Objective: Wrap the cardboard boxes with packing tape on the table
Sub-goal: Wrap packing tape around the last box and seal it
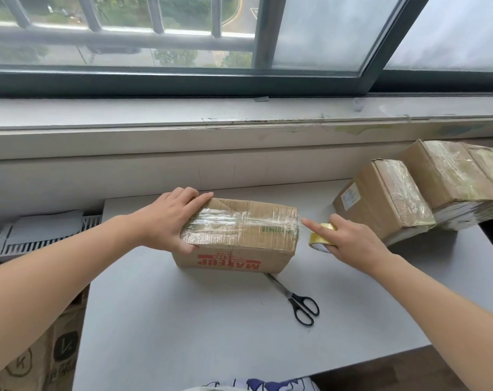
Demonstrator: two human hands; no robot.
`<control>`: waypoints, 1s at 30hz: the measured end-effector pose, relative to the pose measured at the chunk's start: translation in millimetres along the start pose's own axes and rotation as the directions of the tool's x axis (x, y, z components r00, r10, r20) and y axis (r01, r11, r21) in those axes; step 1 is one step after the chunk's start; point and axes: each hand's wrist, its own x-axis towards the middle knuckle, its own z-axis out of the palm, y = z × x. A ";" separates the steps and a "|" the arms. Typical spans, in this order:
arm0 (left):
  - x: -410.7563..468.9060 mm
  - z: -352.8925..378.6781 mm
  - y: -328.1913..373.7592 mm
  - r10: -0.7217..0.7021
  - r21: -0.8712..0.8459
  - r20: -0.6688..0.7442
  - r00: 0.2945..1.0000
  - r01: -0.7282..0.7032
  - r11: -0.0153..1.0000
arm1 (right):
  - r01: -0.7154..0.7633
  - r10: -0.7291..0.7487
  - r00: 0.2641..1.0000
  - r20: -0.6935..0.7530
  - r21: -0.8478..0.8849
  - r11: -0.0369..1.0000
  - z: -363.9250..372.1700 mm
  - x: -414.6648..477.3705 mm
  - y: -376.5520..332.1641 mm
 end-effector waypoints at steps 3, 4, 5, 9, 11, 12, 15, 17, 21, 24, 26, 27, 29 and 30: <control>2.8 -1.6 -0.1 0.003 0.036 0.016 1.000 -0.004 0.999 | -0.019 0.020 0.999 -0.036 0.024 1.000 12.6 -3.0 -6.1; 3.1 -1.4 0.9 0.004 0.063 0.023 1.000 -0.005 0.998 | -0.035 0.037 0.998 -0.050 0.034 0.999 18.0 -3.8 -9.4; 2.8 -1.1 2.4 0.005 0.104 0.028 1.000 -0.007 0.995 | -0.056 0.059 0.996 -0.059 0.052 0.997 23.2 -4.7 -14.7; 3.4 -8.0 16.8 -0.046 0.273 0.118 0.992 0.012 0.962 | -0.157 0.169 0.983 -0.077 0.142 0.977 36.6 -4.7 -38.5; 8.3 -9.9 30.7 -0.058 0.347 0.155 0.986 0.001 0.938 | -0.176 0.189 0.980 -0.068 0.165 0.970 40.2 -3.5 -43.8; 12.1 -9.5 40.3 -0.049 0.358 0.154 0.987 -0.009 0.934 | -0.180 0.193 0.978 -0.074 0.158 0.971 40.6 -2.5 -44.5; 33.0 -3.0 75.8 0.016 0.315 0.112 0.994 -0.050 0.948 | -0.199 0.212 0.972 -0.103 0.124 0.972 43.8 -2.5 -46.7; 52.0 2.9 99.5 0.066 0.268 0.075 0.995 -0.084 0.960 | -0.222 0.232 0.968 -0.091 0.109 0.969 44.8 -1.9 -49.4; 83.3 12.3 147.4 0.136 0.224 0.024 0.990 -0.138 0.965 | -0.251 0.256 0.964 -0.066 0.076 0.965 46.3 -2.6 -53.2; 97.7 13.3 180.6 0.128 0.215 0.026 0.991 -0.130 0.968 | -0.279 0.286 0.956 -0.063 0.104 0.955 48.1 -8.5 -54.1; 102.4 13.4 199.6 0.172 0.233 0.021 0.985 -0.172 0.957 | -0.299 0.310 0.949 -0.054 0.145 0.943 49.1 -10.0 -55.5; 103.2 14.6 207.4 0.195 0.240 0.020 0.981 -0.194 0.951 | -0.311 0.324 0.944 -0.054 0.174 0.934 50.3 -9.6 -56.3; 104.0 16.2 215.7 0.197 0.225 0.019 0.980 -0.196 0.954 | -0.322 0.339 0.940 -0.042 0.228 0.919 52.4 -7.7 -56.4; 103.5 16.9 215.6 0.191 0.217 0.016 0.982 -0.190 0.958 | -0.320 0.336 0.942 -0.027 0.242 0.916 52.6 -7.0 -56.2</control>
